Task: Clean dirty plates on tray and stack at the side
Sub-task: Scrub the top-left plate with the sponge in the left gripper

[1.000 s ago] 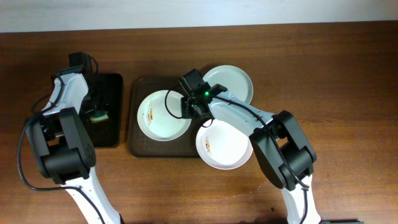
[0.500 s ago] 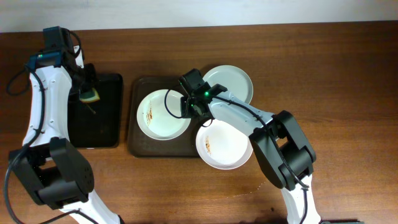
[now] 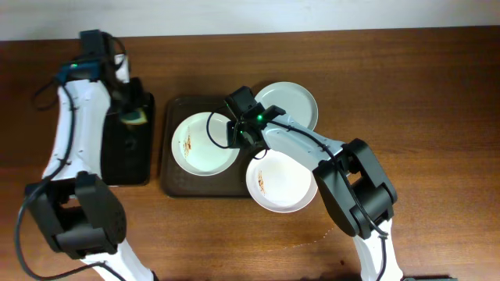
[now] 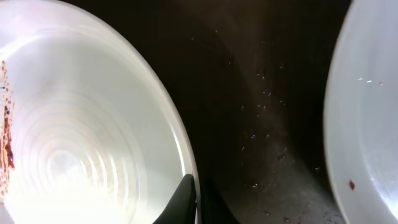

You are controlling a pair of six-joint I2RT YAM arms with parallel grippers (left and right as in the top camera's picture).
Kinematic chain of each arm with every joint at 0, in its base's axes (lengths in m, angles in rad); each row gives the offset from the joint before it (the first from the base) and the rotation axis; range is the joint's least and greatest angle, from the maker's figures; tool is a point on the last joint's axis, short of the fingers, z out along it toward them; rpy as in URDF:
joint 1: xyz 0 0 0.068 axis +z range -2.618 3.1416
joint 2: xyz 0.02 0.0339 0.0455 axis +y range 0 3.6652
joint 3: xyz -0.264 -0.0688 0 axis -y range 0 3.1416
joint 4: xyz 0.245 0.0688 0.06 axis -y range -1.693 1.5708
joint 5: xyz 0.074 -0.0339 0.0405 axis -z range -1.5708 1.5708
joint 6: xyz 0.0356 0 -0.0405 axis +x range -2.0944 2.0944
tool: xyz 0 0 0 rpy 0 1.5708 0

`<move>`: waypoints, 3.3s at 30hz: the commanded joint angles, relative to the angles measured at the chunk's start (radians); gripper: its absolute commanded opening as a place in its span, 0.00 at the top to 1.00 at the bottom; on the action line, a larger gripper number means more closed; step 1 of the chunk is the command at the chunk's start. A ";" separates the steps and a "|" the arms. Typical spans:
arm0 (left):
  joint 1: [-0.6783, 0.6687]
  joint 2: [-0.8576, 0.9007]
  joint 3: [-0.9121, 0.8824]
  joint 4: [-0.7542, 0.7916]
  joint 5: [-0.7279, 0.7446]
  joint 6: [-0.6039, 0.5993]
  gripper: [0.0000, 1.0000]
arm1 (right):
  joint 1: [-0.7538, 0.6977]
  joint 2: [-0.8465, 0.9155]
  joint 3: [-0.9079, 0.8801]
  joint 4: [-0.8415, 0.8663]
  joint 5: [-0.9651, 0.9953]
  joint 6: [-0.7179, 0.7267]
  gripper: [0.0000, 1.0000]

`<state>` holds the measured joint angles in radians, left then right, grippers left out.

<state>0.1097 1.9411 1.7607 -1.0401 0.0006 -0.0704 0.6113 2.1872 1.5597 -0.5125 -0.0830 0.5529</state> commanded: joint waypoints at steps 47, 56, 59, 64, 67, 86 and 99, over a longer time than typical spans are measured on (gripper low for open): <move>-0.401 0.359 -0.034 0.101 0.303 0.019 0.99 | -0.101 0.027 0.009 -0.034 -0.149 0.002 0.96; -0.300 0.359 -0.034 0.121 0.069 -0.206 0.99 | -0.104 0.030 0.004 -0.023 -0.207 0.002 0.96; -0.235 0.359 -0.034 0.082 0.156 -0.128 0.99 | -0.142 0.047 -0.029 0.021 -0.381 0.002 0.96; -0.119 0.359 -0.034 -0.059 0.490 0.263 0.99 | -0.169 0.049 -0.058 0.061 -0.433 -0.006 0.96; -0.094 0.359 -0.034 -0.139 0.490 0.350 0.99 | -0.169 0.049 -0.058 0.068 -0.433 -0.006 0.96; -0.280 0.355 0.048 0.065 0.006 -0.404 0.99 | -0.167 0.049 -0.058 0.071 -0.429 -0.006 0.96; -0.349 0.355 0.089 -0.252 0.225 -0.056 0.99 | -0.168 0.049 -0.058 0.082 -0.430 -0.014 0.96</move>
<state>-0.1913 2.2761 1.8385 -1.2827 -0.0265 -0.3260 0.4496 2.2139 1.5169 -0.4328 -0.5144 0.5453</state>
